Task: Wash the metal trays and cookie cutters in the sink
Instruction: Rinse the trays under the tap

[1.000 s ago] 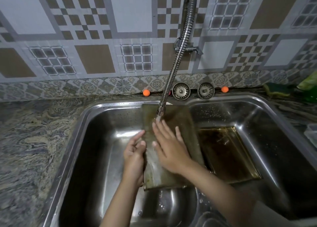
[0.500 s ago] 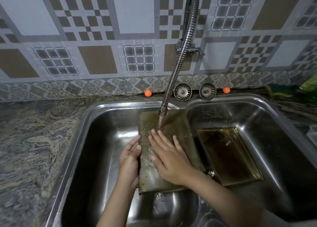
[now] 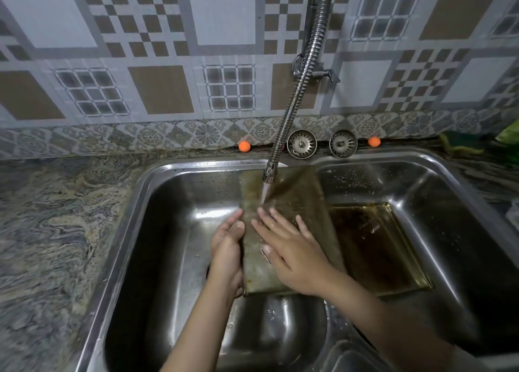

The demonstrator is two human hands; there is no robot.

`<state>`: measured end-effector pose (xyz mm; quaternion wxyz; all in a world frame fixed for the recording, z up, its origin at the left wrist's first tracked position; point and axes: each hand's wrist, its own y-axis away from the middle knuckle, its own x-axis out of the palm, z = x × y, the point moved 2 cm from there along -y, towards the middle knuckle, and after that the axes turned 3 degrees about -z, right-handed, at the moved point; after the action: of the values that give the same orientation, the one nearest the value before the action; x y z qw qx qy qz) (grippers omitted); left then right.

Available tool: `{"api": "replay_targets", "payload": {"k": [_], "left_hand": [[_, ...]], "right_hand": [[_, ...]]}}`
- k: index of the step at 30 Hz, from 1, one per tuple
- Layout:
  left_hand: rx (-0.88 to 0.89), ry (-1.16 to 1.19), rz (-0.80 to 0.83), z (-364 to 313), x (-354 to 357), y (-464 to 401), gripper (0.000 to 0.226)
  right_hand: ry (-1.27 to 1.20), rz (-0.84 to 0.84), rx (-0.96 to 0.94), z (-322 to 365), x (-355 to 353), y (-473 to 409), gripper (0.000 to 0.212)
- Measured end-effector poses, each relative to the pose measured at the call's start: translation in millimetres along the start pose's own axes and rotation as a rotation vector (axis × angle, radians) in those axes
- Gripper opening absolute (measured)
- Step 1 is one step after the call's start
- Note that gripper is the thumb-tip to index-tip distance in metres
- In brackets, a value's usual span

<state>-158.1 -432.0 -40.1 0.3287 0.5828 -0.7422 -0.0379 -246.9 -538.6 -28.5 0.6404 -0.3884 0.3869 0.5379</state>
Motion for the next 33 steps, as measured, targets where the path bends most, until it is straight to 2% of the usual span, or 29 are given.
{"api": "replay_targets", "payload": {"k": [6,8,11,13,17,20,22,24,26,28,30,33], "left_hand": [[0.012,0.046,-0.054,-0.6,-4.9,-4.0,0.029],[0.008,0.028,-0.03,8.0,1.3,-0.2,0.029],[0.021,-0.04,0.03,15.5,13.5,8.9,0.028],[0.031,-0.051,0.025,14.2,17.8,11.3,0.029],[0.053,-0.022,-0.063,7.2,18.1,3.9,0.03],[0.042,-0.011,-0.112,9.1,20.9,4.7,0.031],[0.002,0.017,-0.122,15.8,25.2,9.3,0.033],[-0.03,0.04,-0.114,25.0,31.9,15.3,0.037],[-0.044,0.039,-0.095,33.2,41.8,24.2,0.04],[-0.03,-0.005,-0.094,37.6,51.3,30.6,0.04],[0.006,-0.08,-0.054,43.9,61.4,32.7,0.035],[0.143,-0.335,0.035,56.8,79.9,36.2,0.023]], "right_hand": [[0.047,0.047,0.124,-40.5,-2.1,30.3,0.05],[0.073,-0.002,0.186,-39.4,-6.0,19.4,0.054],[0.053,-0.069,0.271,-30.8,-9.4,4.8,0.072],[0.011,-0.069,0.233,-17.1,-9.8,7.5,0.073],[-0.05,-0.008,0.066,4.3,-2.7,50.6,0.059],[-0.102,-0.174,0.218,-21.8,-9.7,87.4,0.059],[-0.379,-0.364,0.456,-38.9,-27.3,104.9,0.063],[-0.808,-0.478,0.692,-46.4,-43.1,112.9,0.065],[-1.216,-0.567,0.788,-51.2,-47.8,115.7,0.055],[-1.549,-0.655,0.808,-55.3,-53.2,115.8,0.041],[-1.641,-0.753,0.8,-60.7,-66.6,117.6,0.034],[-1.557,-0.875,0.768,-73.8,-103.0,124.9,0.031]]}}
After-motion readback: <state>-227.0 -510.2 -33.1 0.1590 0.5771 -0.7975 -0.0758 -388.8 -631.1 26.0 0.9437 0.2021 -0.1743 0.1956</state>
